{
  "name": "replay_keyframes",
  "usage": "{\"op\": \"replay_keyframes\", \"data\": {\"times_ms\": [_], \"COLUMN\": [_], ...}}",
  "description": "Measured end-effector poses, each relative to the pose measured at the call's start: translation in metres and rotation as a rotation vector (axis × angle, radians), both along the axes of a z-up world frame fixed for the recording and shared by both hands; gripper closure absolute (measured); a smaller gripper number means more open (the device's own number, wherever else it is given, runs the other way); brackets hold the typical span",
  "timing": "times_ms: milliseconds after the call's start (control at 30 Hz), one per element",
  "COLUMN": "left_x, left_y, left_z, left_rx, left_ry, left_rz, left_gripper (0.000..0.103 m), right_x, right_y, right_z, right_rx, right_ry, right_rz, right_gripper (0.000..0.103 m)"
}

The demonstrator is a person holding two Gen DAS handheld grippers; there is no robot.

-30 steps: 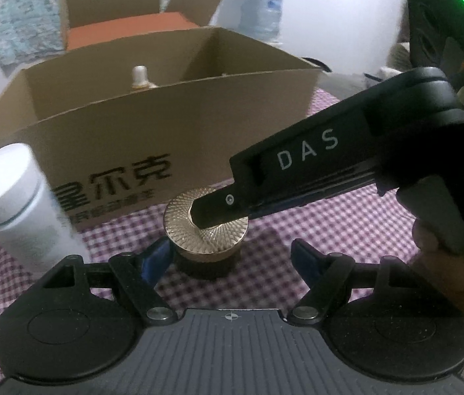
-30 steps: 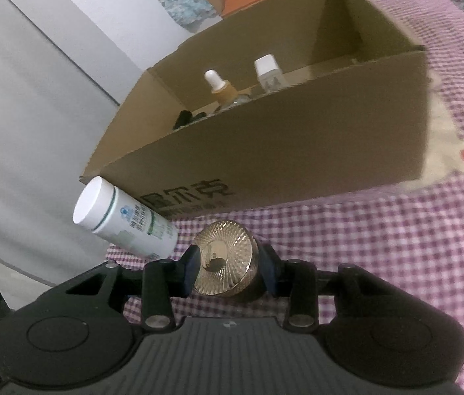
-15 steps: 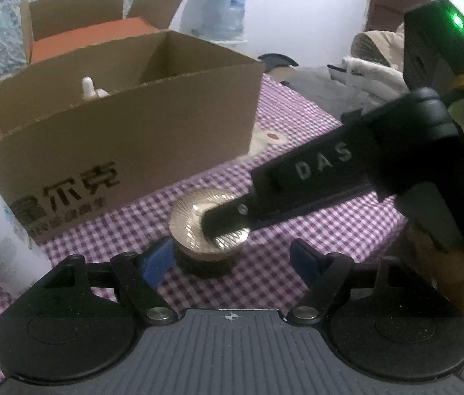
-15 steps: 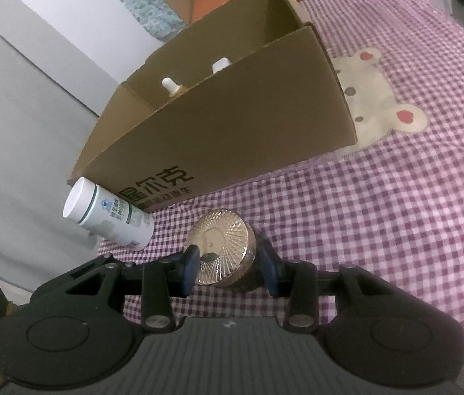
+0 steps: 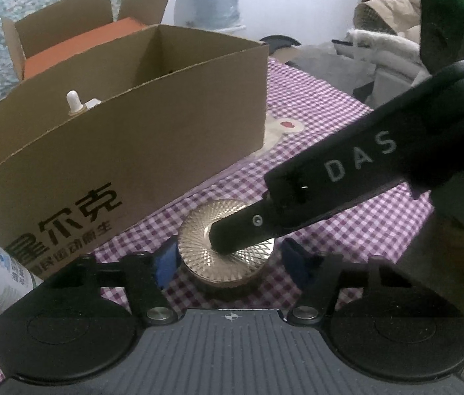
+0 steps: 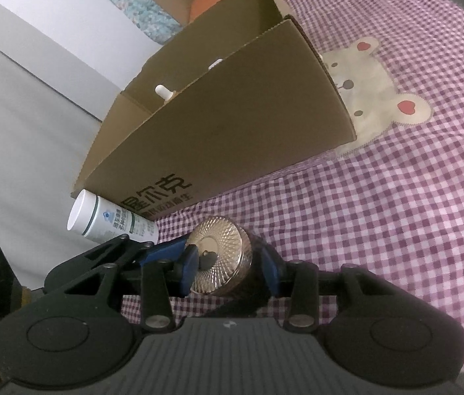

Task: Organize rigid objects
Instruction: 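Carry the gold-lidded jar into the box and open the right gripper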

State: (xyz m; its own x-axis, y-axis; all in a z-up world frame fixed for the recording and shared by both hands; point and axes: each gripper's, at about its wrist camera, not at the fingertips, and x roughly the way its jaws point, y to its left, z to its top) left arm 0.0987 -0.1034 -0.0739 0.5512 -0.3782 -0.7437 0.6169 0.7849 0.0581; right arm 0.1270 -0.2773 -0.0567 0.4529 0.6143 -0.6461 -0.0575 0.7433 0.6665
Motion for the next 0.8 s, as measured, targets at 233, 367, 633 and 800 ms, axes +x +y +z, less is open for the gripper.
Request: {"op": "replay_keyframes", "data": {"times_ms": [233,367,633,800], "left_x": [0.007,0.004,-0.007,0.005], "left_y": [0.003,0.006,0.013,0.015], "left_z": [0.003,0.009,0.055,0.099], "left_rx": [-0.024,-0.04,-0.082,-0.123], "left_ry": [0.007,0.008,-0.097,-0.163], "left_rz": [0.042,0.056,0.086,0.101], "left_gripper": [0.046,0.046,0.046,0.046], "right_x": [-0.001,-0.002,-0.002,0.009], "right_y": [0.003,0.008,0.013,0.014], "right_z": [0.0,0.003,0.048,0.092], "right_rx": [-0.004,-0.006,-0.009,-0.011], "right_ry": [-0.017,-0.025,-0.14,-0.25], "right_rz": [0.005,0.008,0.032,0.054], "right_gripper": [0.057,0.057,0.057,0.057]}}
